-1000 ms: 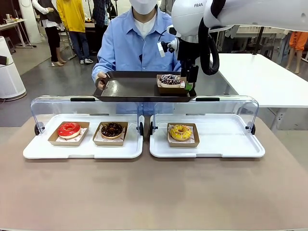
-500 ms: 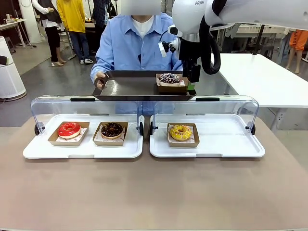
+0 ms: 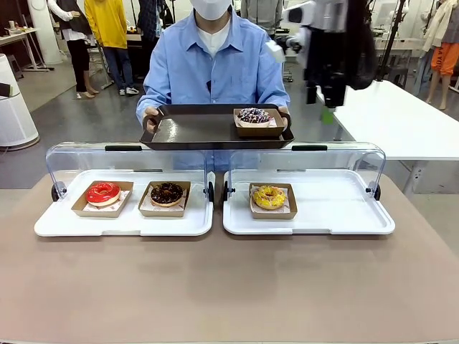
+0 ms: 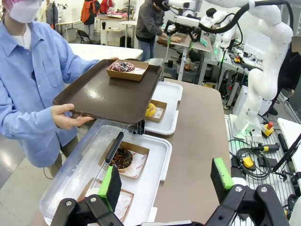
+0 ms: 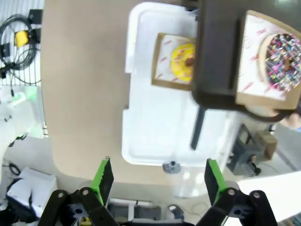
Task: Provide the desired donut to the person.
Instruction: Place the picked Paper togo box onto the Handle tray extended by the person, then pick up and lift the Paper togo box containing the Donut pointed at by the person.
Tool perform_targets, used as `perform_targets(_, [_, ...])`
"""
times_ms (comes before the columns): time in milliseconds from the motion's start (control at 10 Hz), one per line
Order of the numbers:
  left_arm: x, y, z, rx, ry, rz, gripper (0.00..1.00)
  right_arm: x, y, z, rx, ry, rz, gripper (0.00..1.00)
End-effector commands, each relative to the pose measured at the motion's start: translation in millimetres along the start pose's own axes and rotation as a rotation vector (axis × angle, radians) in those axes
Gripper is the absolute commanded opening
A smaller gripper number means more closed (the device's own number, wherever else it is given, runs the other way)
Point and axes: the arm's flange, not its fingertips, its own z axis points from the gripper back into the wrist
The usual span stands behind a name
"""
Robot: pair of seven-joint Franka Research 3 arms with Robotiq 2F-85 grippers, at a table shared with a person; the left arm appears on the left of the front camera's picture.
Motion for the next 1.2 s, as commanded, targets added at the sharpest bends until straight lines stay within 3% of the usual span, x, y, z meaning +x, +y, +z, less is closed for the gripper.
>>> perform_targets(0, [1.6, -0.9, 1.5, 0.0, -0.009, -0.006, 1.0, -38.2, 39.8, -22.0, -0.006, -0.045, 0.009, 1.0])
perform_targets(400, [1.6, -0.9, 1.5, 0.0, -0.009, -0.006, 1.0, -78.1, 52.3, -34.8, -0.07, -0.093, -0.027, 1.0])
perform_targets(500, [1.6, -0.9, 1.5, 0.0, -0.009, -0.006, 1.0, -71.3, 50.6, -22.4, -0.007, -0.043, -0.043, 1.0])
perform_targets(1100, [1.6, -0.9, 1.5, 0.0, -0.009, -0.006, 1.0, -71.3, 50.6, -22.4, -0.007, -0.043, -0.043, 1.0])
